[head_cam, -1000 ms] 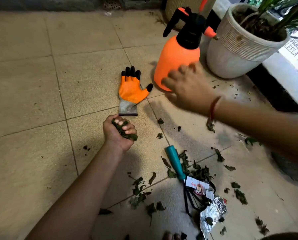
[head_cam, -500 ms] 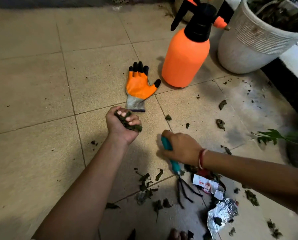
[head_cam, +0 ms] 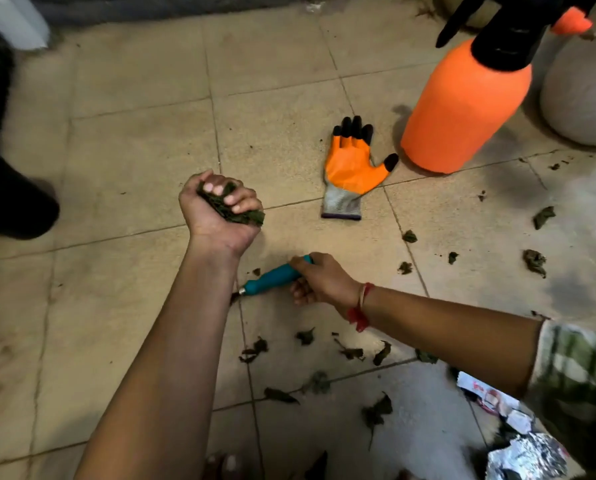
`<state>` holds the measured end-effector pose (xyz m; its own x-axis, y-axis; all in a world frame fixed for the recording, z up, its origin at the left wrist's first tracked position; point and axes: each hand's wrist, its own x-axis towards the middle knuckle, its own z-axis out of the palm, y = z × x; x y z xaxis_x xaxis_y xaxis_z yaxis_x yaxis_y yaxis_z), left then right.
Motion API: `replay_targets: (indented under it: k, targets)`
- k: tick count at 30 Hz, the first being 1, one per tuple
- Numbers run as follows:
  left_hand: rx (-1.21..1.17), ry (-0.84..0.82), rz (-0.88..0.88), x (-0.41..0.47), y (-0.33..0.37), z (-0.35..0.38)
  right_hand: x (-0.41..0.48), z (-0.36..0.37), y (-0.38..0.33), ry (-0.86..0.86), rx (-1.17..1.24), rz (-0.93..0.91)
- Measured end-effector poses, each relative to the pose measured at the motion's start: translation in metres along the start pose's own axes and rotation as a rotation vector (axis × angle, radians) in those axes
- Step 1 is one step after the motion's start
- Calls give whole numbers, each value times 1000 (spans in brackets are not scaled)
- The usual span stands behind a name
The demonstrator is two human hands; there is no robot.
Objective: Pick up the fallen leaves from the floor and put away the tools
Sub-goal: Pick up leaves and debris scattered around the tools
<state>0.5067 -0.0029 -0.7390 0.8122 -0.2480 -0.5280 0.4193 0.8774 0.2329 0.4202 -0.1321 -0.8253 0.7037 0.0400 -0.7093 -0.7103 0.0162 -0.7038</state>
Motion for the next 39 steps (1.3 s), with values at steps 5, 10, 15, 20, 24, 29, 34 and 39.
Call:
replay_targets:
  k: [5, 10, 15, 20, 24, 29, 34, 39]
  targets:
    - [-21, 41, 62, 1, 21, -14, 13, 9, 13, 3, -732, -487]
    - [-14, 40, 82, -5, 23, -17, 34, 5, 2, -72, -1211, -784]
    - [-5, 55, 88, -9, 32, -24, 45, -4, -7, -331, -1559, -902]
    - [-28, 78, 84, -7, 31, -25, 7, -49, 15, -379, -1542, -970]
    - [-32, 85, 66, -3, 23, -23, -31, -67, 41, -433, -1452, -1013]
    - [-2, 100, 44, -6, 9, -23, -44, 3, 48, -460, -1450, -1253]
    - [24, 113, 67, -14, 13, -25, -18, 45, 60, -466, -1563, -1171]
    - [12, 108, 54, -19, 10, -31, -41, -11, 77, -391, -1558, -1248]
